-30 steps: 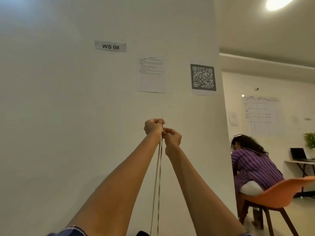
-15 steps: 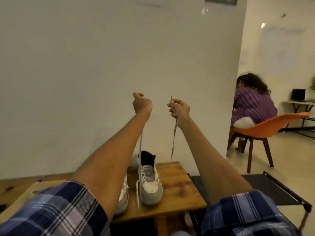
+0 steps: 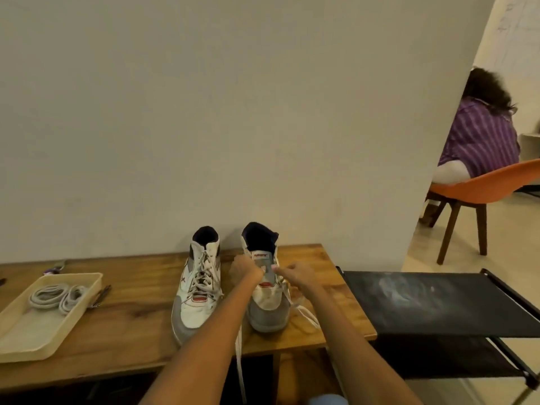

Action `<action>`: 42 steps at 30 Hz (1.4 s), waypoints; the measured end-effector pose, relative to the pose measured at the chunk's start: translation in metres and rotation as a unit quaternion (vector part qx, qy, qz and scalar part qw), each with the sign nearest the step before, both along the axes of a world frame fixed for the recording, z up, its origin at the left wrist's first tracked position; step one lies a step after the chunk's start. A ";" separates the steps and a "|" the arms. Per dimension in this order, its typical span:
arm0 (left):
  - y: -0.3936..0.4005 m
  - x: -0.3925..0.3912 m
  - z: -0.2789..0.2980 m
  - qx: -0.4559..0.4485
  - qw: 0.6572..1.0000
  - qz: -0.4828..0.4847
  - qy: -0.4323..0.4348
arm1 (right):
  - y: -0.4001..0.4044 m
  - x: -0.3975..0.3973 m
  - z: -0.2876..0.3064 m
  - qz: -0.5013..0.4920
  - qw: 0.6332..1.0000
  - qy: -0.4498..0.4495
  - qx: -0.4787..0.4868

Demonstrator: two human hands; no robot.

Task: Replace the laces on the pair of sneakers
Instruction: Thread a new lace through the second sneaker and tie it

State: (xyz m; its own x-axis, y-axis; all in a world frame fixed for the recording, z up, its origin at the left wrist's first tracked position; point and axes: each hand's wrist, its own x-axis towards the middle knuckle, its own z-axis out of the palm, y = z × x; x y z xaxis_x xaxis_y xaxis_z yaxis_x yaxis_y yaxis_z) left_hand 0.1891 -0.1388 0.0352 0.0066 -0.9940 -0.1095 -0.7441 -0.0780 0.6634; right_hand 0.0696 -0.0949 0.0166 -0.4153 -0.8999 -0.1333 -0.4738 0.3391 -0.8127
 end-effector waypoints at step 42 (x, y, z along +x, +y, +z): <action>-0.033 0.014 0.079 -0.135 0.973 0.017 0.188 | -0.022 -0.007 0.090 -0.108 0.972 -0.020 -0.208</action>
